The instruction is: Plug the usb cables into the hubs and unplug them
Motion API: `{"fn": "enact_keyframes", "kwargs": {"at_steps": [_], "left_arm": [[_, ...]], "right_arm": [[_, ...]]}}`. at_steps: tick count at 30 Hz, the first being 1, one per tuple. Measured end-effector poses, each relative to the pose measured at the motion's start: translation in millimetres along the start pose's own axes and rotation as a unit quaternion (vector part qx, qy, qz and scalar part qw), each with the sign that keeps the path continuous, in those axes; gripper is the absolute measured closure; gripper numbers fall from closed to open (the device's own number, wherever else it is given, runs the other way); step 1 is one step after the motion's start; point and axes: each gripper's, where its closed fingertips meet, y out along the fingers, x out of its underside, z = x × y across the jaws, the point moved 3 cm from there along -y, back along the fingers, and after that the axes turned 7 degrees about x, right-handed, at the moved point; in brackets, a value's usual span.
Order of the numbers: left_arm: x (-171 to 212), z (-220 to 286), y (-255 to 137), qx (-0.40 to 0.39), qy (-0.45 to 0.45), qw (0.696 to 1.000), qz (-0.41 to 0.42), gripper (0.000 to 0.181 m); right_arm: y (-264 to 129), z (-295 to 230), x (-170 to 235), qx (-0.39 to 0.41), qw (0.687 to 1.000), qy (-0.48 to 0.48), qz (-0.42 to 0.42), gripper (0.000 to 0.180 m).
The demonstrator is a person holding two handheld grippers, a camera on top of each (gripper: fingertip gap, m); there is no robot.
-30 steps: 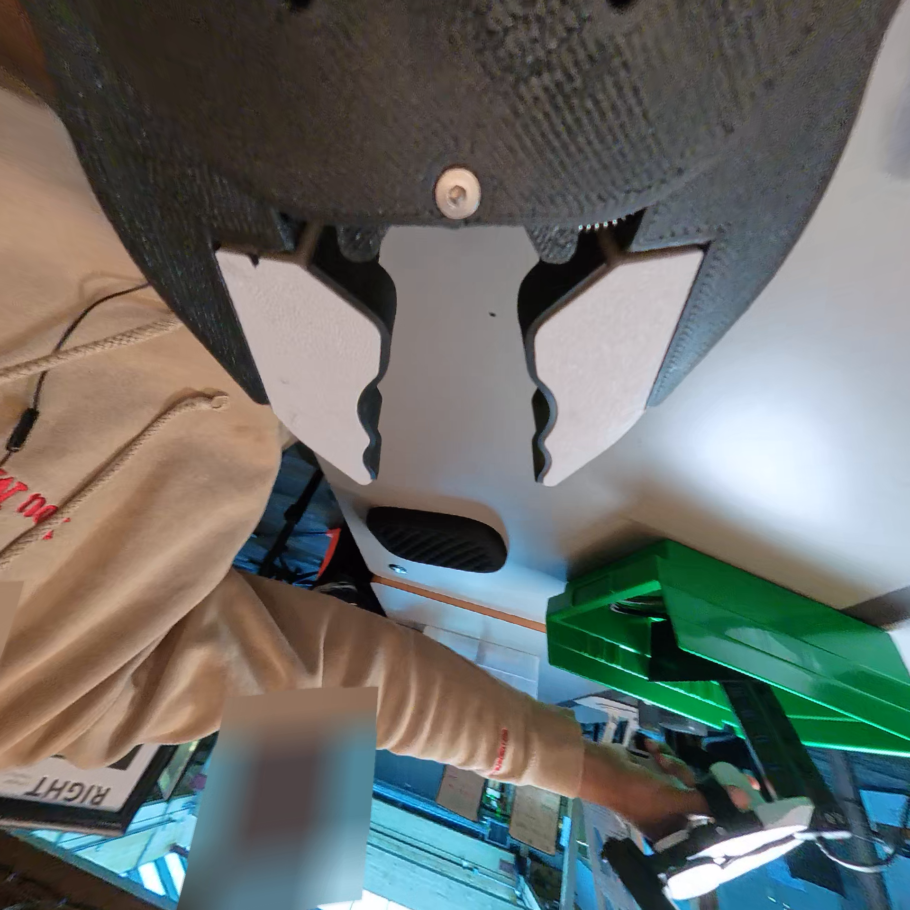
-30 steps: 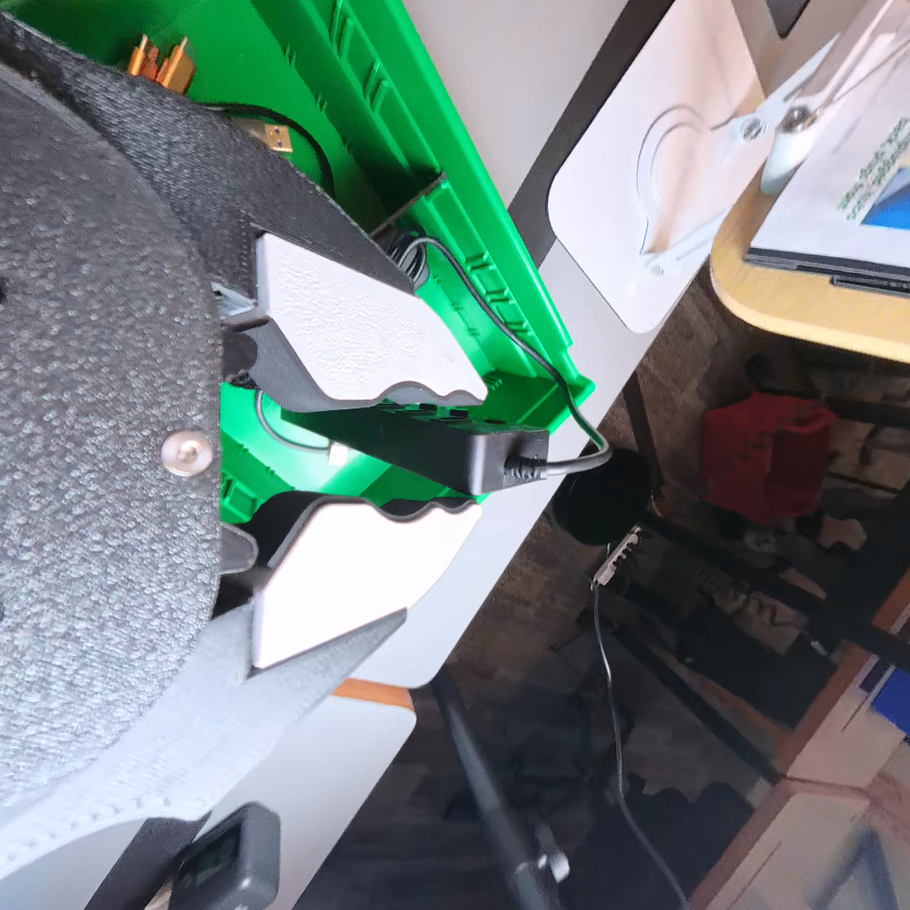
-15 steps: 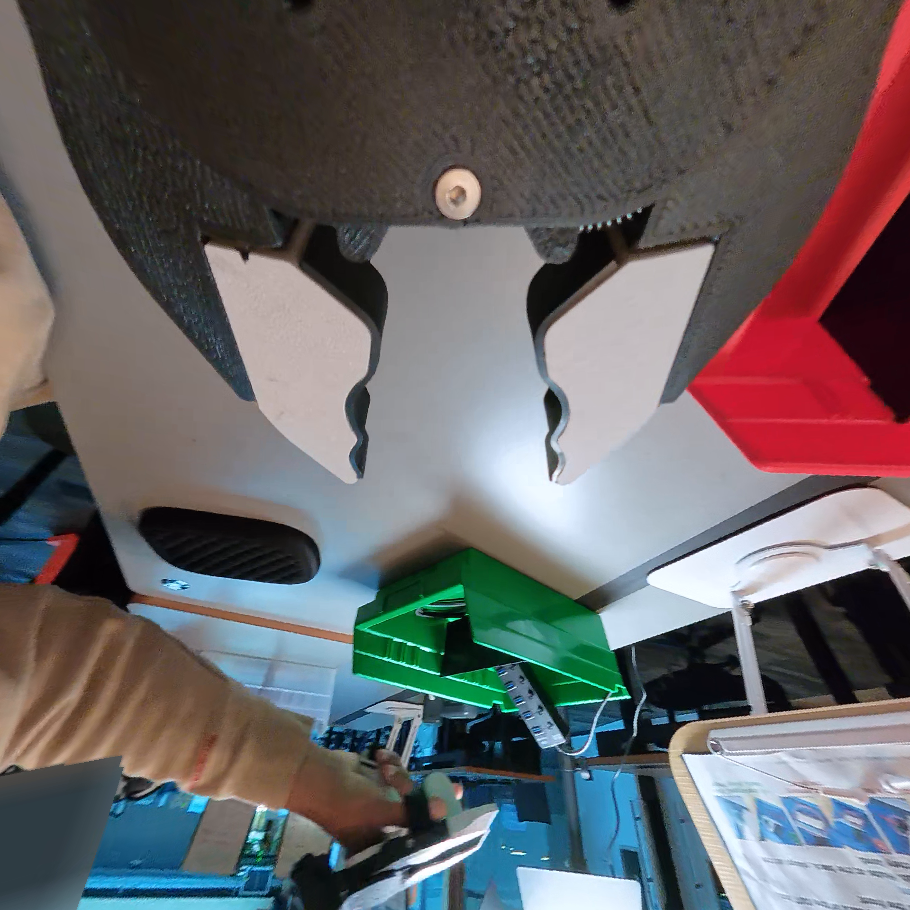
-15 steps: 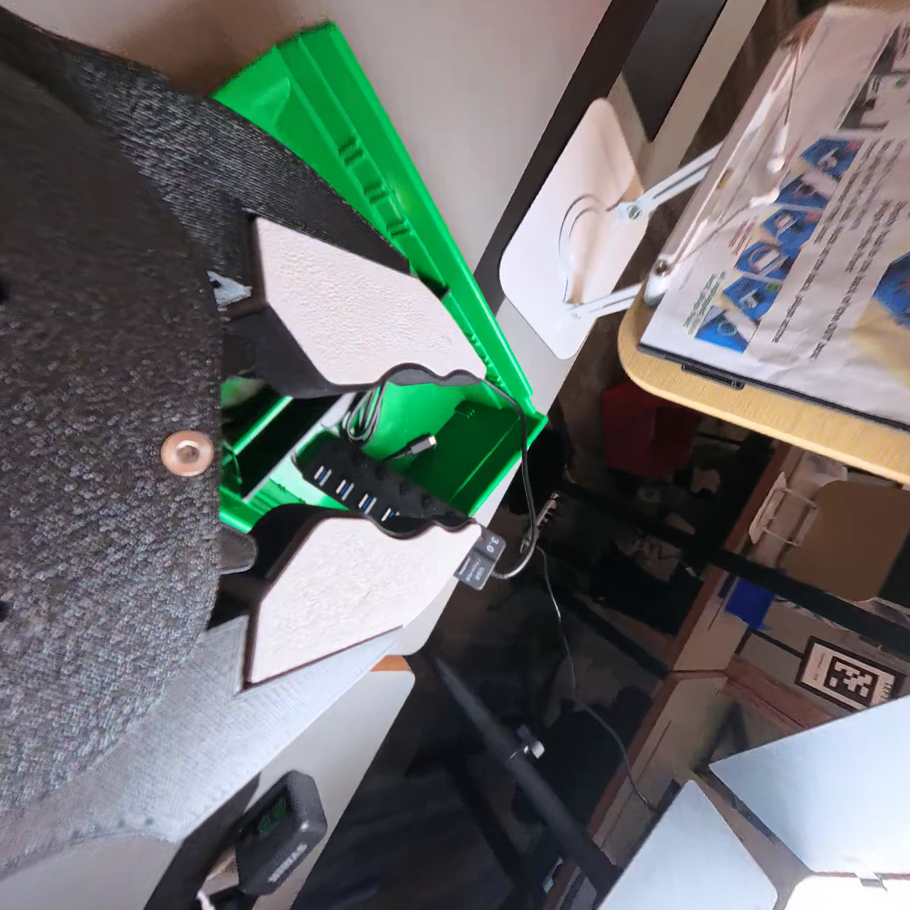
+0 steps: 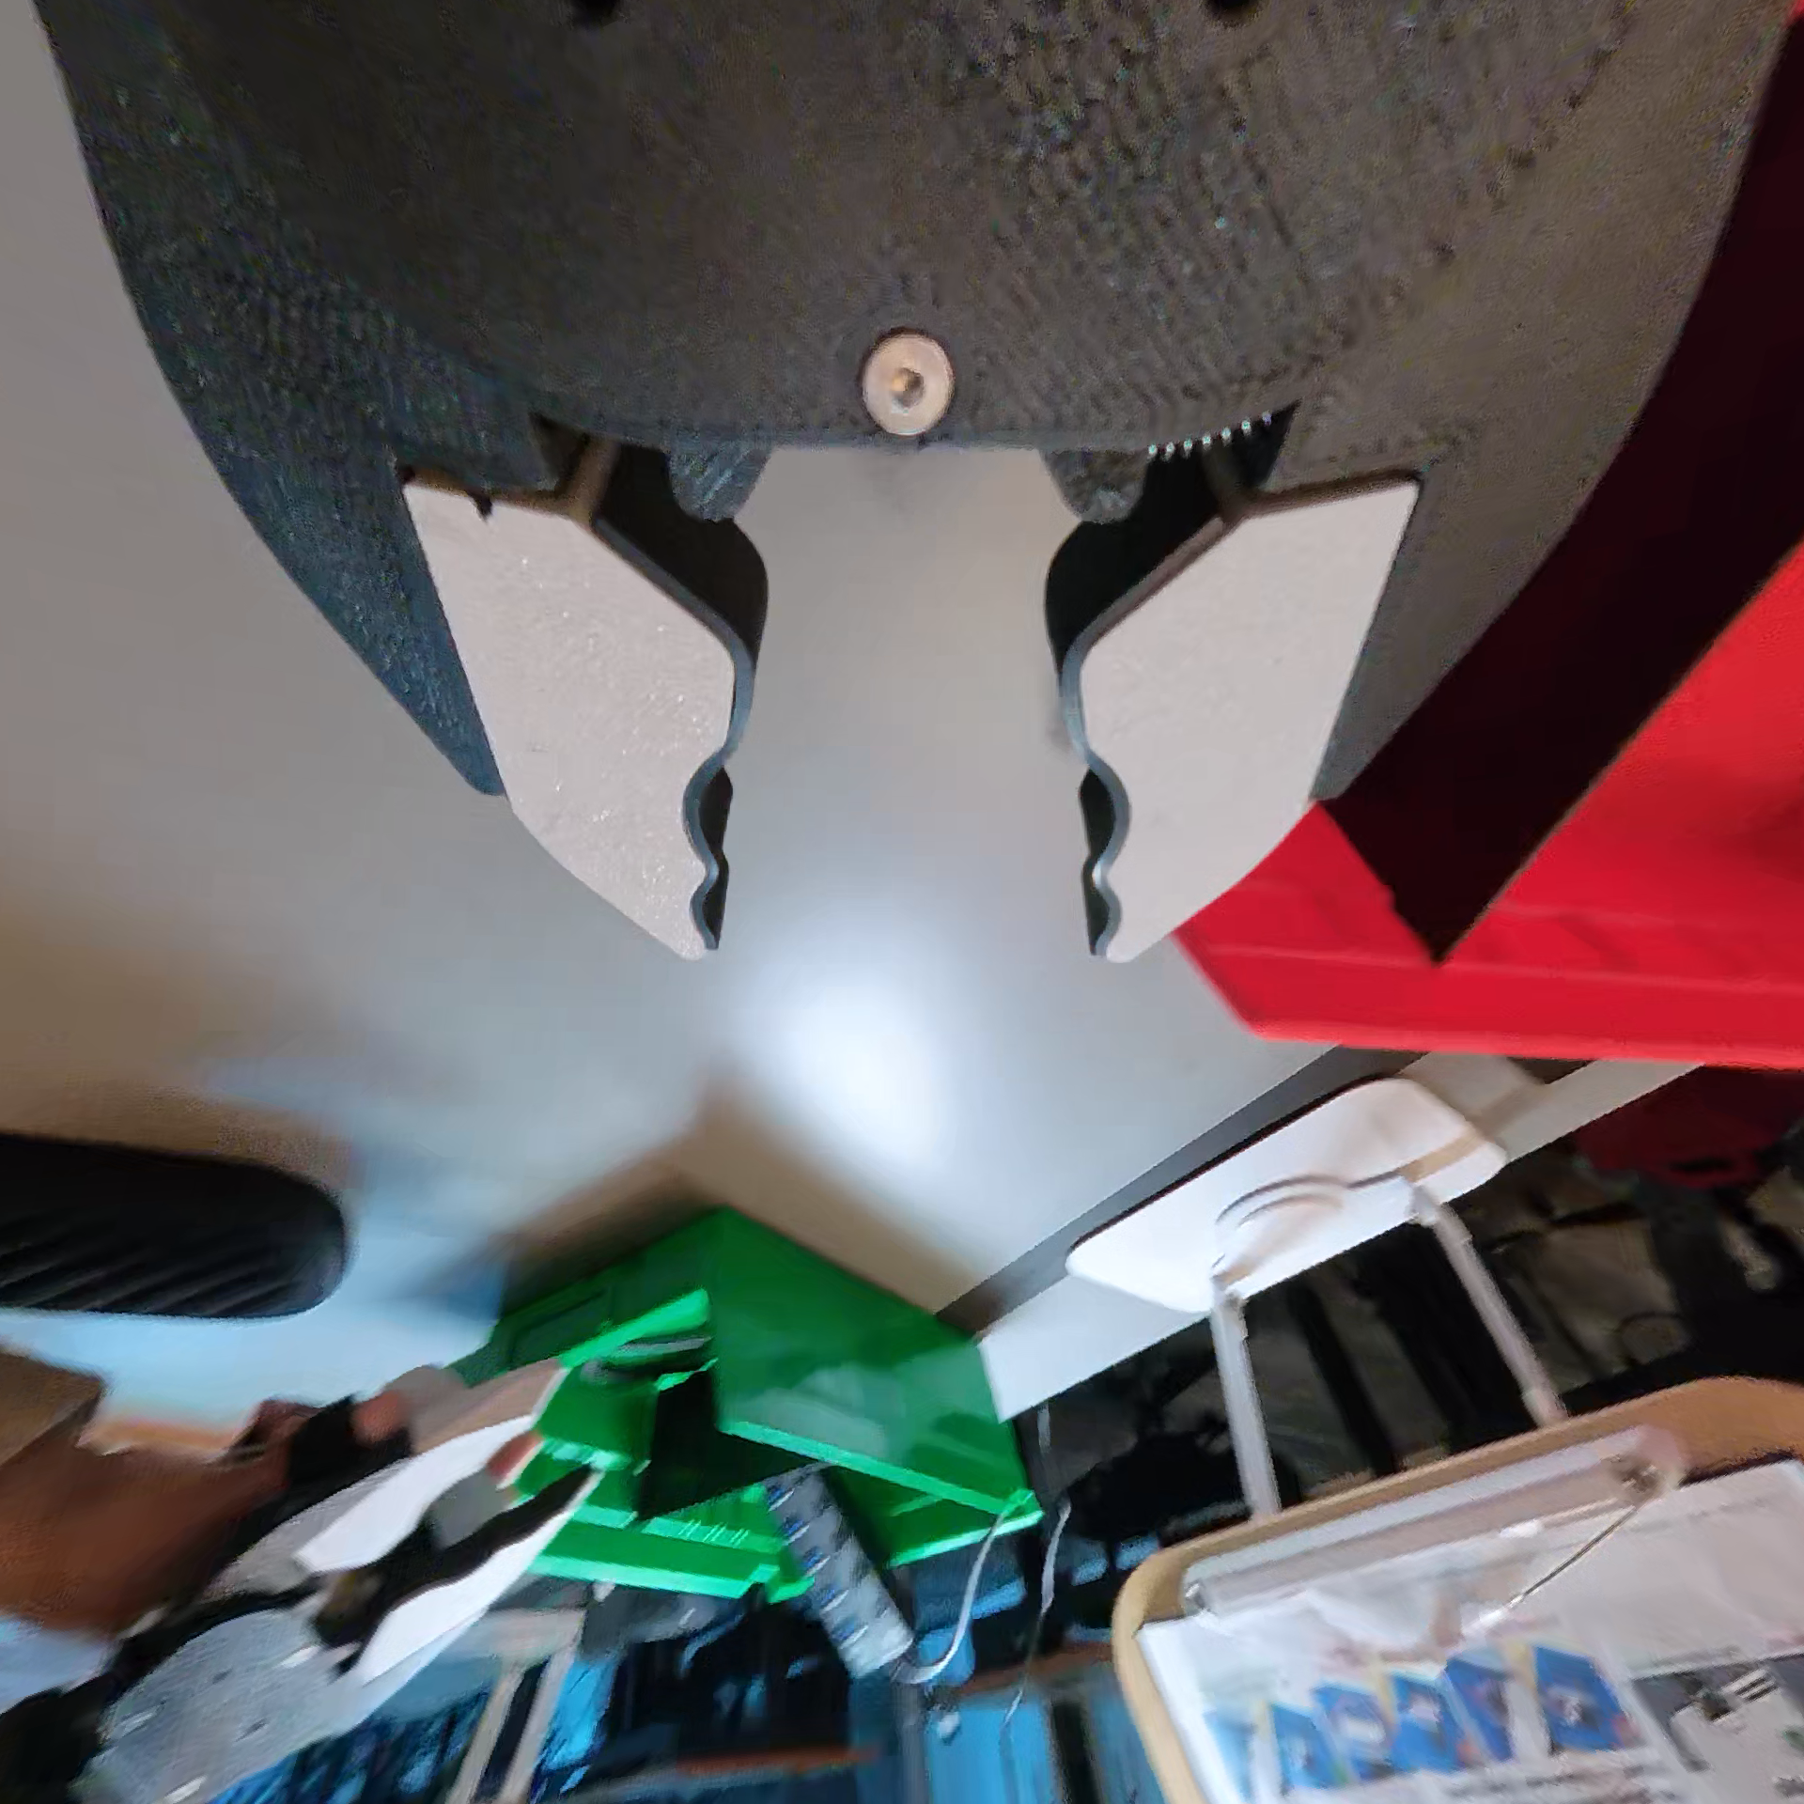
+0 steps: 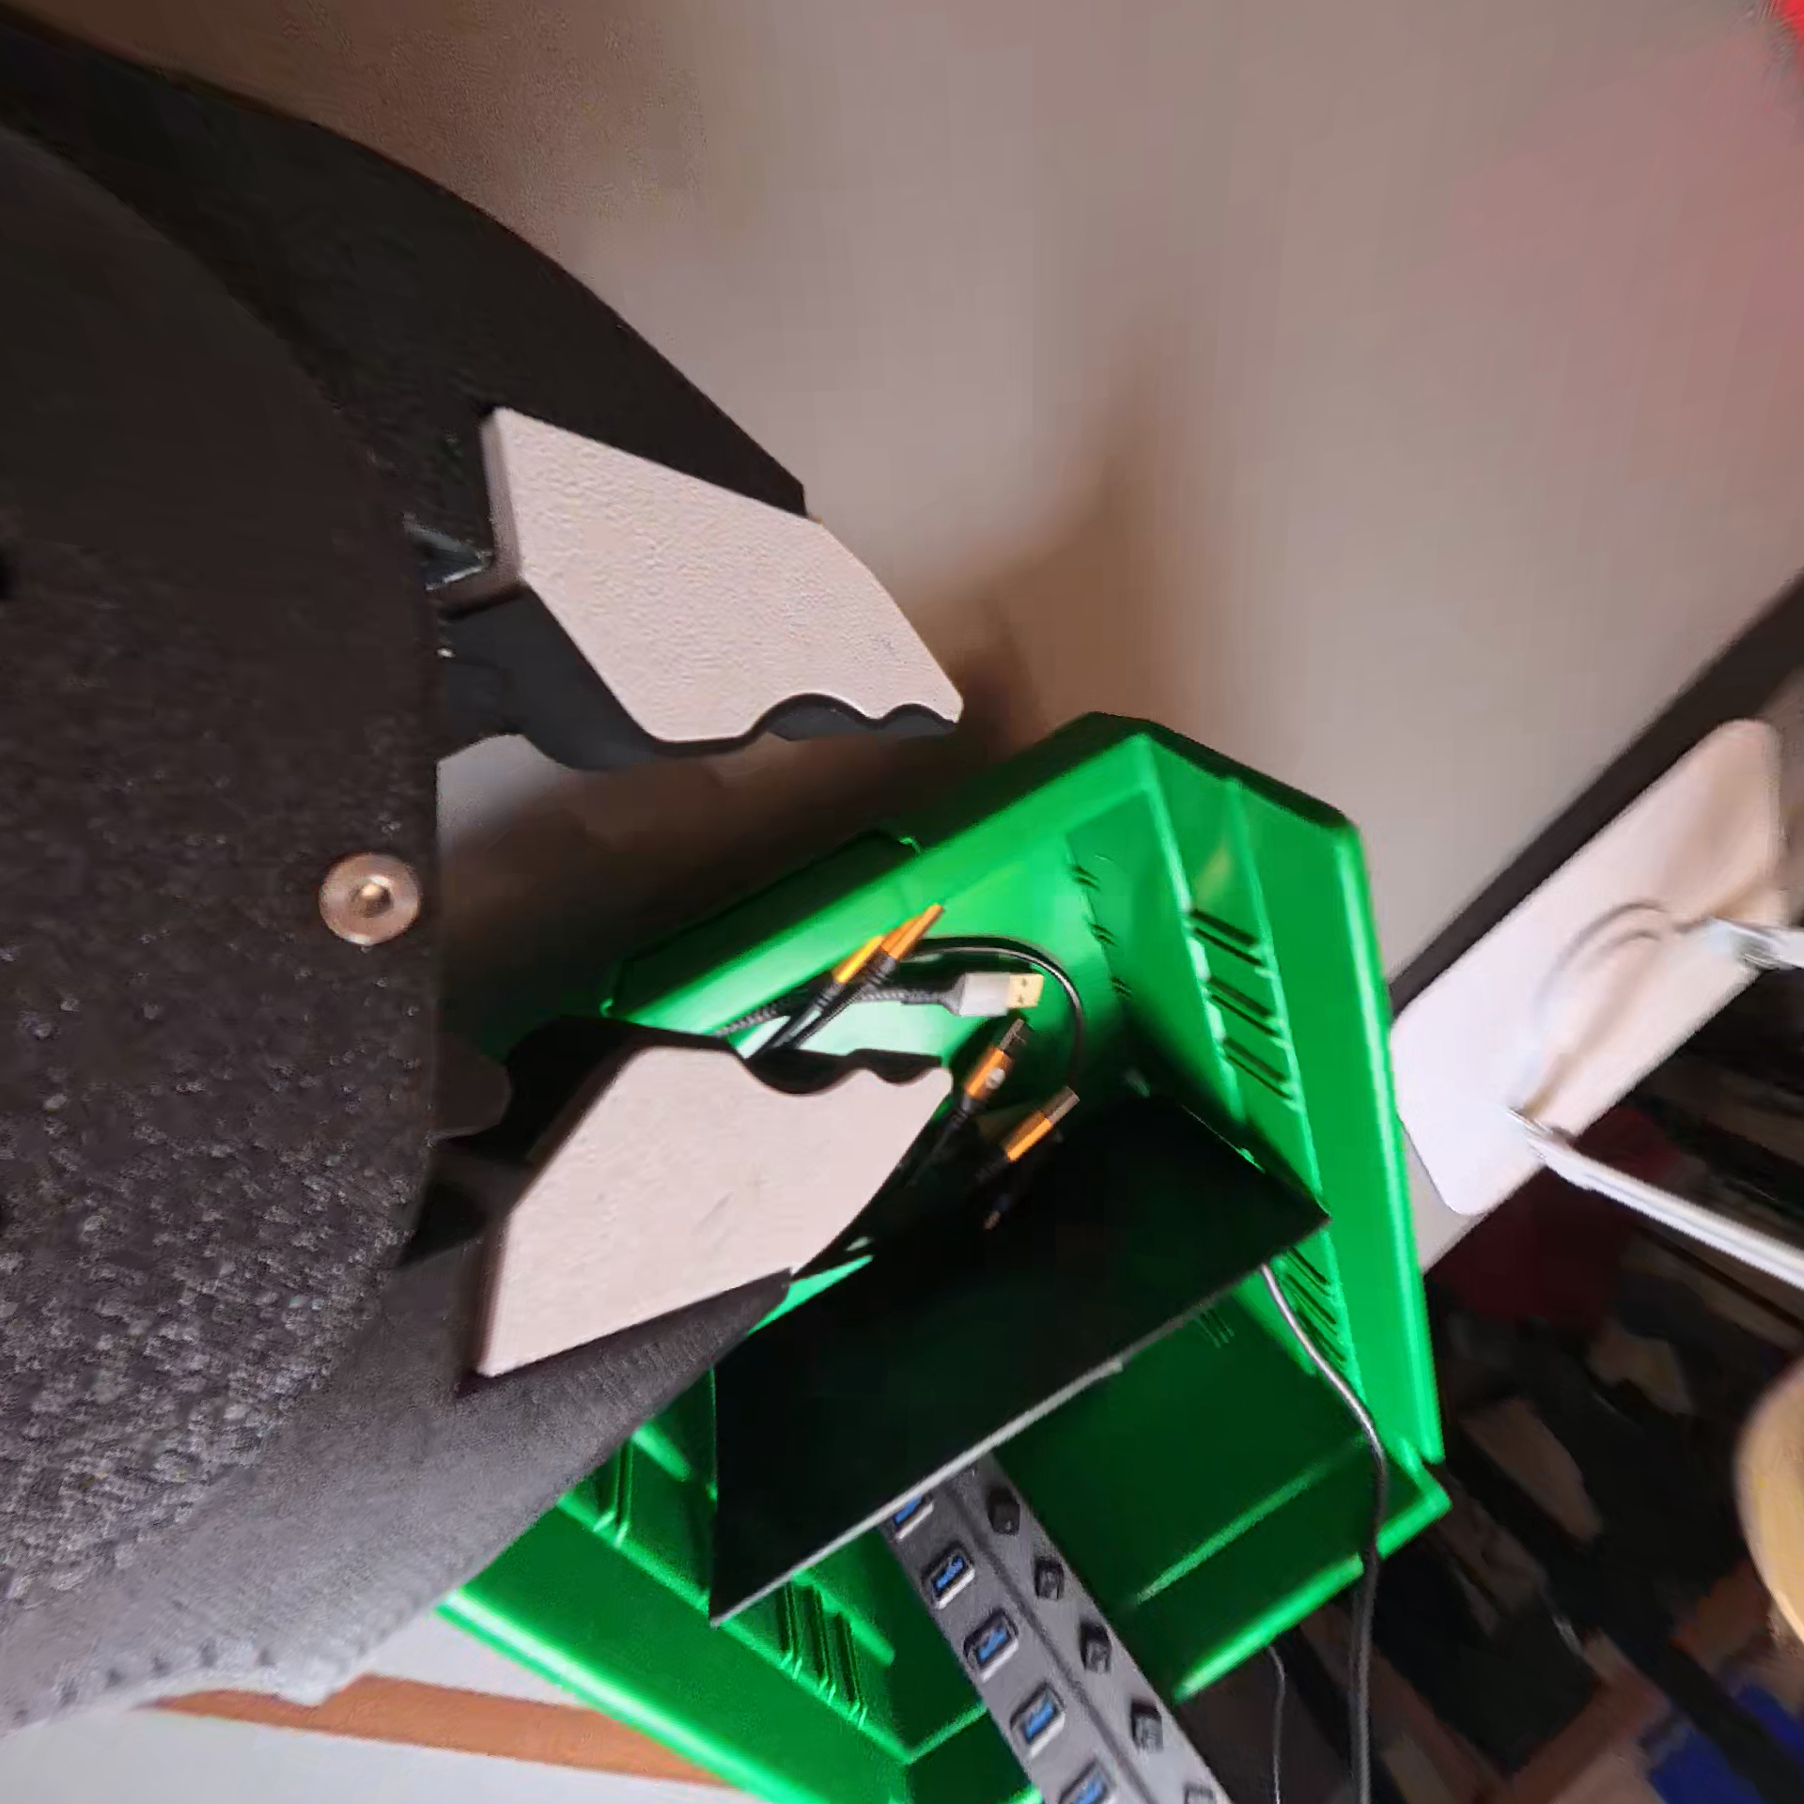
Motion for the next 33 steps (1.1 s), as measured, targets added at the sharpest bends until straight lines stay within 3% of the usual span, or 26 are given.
{"fn": "enact_keyframes", "kwargs": {"at_steps": [4,8,18,22,26,33], "left_arm": [[16,-41,-18,-0.085,0.009,0.993,-0.084,0.11],[42,-73,-29,-0.117,0.008,0.971,-0.208,0.108],[95,-102,-26,-0.074,0.028,0.894,-0.441,0.108],[102,-99,-17,-0.047,0.039,0.887,-0.458,0.121],[103,-89,-10,-0.002,0.059,0.888,-0.456,0.153],[98,-69,0,0.021,0.117,0.891,-0.439,0.153]], "right_arm": [[17,-10,24,-0.01,0.992,-0.09,-0.085,0.12],[24,-8,29,-0.012,0.979,-0.161,-0.126,0.13],[44,-10,34,-0.049,0.953,-0.239,-0.181,0.149],[45,-10,34,-0.057,0.951,-0.248,-0.177,0.15],[44,-11,34,-0.055,0.949,-0.263,-0.167,0.15],[31,-35,30,-0.063,0.944,-0.292,-0.143,0.15]]}}
